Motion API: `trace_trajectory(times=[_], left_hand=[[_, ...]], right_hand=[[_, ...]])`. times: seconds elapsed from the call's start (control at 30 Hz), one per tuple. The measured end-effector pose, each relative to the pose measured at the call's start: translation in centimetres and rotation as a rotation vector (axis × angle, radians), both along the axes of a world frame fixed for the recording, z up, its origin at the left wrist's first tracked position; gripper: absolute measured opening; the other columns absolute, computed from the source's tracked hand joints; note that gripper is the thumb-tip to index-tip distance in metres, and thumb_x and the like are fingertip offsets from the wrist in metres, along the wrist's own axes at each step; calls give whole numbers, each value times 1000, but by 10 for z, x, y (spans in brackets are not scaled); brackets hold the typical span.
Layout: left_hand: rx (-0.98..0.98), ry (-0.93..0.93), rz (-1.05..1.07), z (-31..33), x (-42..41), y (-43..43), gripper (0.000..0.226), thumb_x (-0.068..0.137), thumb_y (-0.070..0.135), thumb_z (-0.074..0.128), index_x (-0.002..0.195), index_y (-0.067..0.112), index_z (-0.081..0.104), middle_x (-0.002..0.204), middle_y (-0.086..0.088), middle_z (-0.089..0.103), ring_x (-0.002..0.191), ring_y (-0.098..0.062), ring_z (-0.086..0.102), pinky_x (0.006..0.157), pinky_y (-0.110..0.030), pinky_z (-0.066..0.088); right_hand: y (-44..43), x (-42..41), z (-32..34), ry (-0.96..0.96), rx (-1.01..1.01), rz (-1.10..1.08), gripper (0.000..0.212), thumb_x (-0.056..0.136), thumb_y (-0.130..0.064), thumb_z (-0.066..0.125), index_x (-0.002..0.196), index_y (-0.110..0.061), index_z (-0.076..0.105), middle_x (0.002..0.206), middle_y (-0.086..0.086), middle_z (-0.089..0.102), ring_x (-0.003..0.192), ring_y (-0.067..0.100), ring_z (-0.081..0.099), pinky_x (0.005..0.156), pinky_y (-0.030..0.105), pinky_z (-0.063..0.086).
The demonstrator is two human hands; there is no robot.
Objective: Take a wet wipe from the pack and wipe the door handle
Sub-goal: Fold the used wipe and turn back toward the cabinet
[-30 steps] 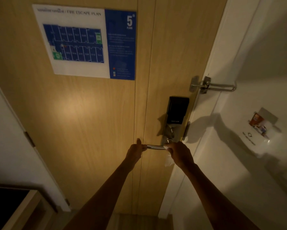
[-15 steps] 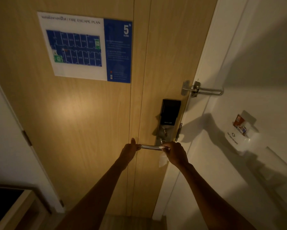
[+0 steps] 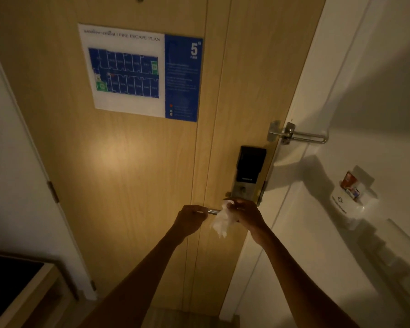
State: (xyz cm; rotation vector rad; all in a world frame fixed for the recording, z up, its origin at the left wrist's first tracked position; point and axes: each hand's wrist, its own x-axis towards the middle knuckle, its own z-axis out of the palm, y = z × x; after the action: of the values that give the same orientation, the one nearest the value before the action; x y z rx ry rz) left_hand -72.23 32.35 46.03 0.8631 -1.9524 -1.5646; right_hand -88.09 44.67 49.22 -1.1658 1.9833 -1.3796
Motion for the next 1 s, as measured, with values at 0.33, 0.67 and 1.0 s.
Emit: trace_trajectory(times=[0.33, 0.67, 1.0], left_hand=[[-72, 2, 93, 5, 42, 5, 22, 80, 8, 72, 101, 1, 71, 83, -6, 70, 70, -5, 68, 73, -27, 54], [88, -3, 327, -4, 117, -9, 6, 81, 13, 72, 79, 19, 74, 85, -9, 72, 86, -27, 70, 81, -41, 58], [81, -73, 536, -15, 238, -40, 5, 84, 18, 70, 86, 19, 74, 83, -3, 70, 83, -20, 68, 68, -26, 55]], right_hand=[[-34, 47, 7, -132, -1, 79, 13, 91, -19, 62, 104, -21, 64, 92, -7, 66, 91, 14, 66, 69, 18, 55], [-74, 100, -14, -370, 117, 270, 27, 90, -34, 62, 115, -23, 64, 115, 7, 67, 104, 24, 65, 92, 45, 55], [-142, 204, -24, -277, 236, 459, 28, 87, -10, 65, 114, -16, 67, 110, 8, 71, 95, 18, 70, 76, 31, 59]])
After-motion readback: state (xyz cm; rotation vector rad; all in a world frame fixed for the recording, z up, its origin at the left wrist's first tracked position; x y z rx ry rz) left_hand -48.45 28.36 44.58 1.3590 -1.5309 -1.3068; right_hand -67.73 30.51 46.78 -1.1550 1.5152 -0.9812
